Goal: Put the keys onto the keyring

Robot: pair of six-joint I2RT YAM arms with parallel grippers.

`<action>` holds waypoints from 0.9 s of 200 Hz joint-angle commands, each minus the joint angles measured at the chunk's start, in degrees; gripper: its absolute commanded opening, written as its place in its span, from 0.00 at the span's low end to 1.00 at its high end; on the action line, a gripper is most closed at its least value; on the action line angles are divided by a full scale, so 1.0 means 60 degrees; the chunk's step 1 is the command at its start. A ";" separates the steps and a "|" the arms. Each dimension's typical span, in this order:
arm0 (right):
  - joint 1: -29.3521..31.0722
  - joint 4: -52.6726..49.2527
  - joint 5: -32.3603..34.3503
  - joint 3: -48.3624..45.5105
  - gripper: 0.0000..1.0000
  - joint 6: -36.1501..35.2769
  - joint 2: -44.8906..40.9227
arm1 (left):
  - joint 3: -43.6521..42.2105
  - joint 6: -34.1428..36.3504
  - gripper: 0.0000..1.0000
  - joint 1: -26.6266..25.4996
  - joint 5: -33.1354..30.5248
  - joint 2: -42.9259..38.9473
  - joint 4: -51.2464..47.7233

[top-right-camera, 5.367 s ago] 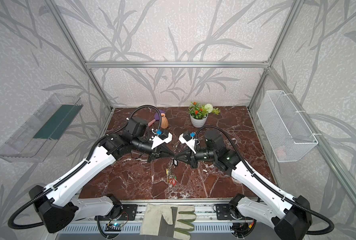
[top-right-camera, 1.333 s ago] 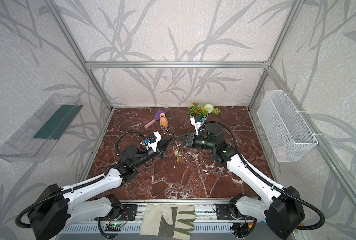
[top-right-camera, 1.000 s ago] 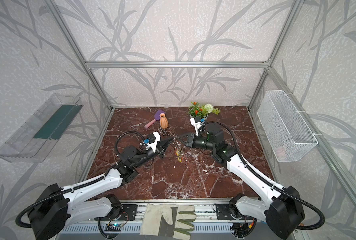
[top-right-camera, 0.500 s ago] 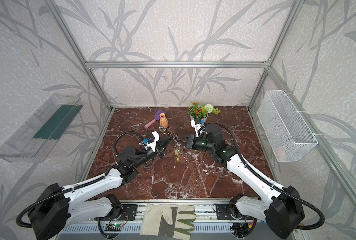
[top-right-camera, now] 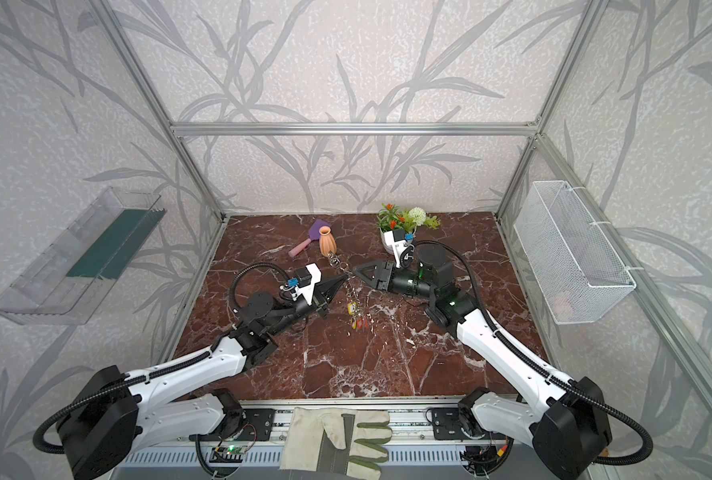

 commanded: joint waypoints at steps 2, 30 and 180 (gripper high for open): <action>0.0090 0.0594 -0.0244 -0.0124 0.37 0.0308 0.0075 | 0.0137 0.0072 0.00 -0.0025 0.0039 -0.0002 0.0585; 0.0114 0.0484 -0.0189 -0.0140 0.32 0.0258 0.0119 | 0.0124 0.0072 0.00 -0.0037 0.0005 -0.0031 0.0577; 0.0142 -0.0140 0.0106 -0.0049 0.08 0.0109 0.0251 | 0.0168 0.0174 0.00 -0.0064 0.0054 0.0075 0.0538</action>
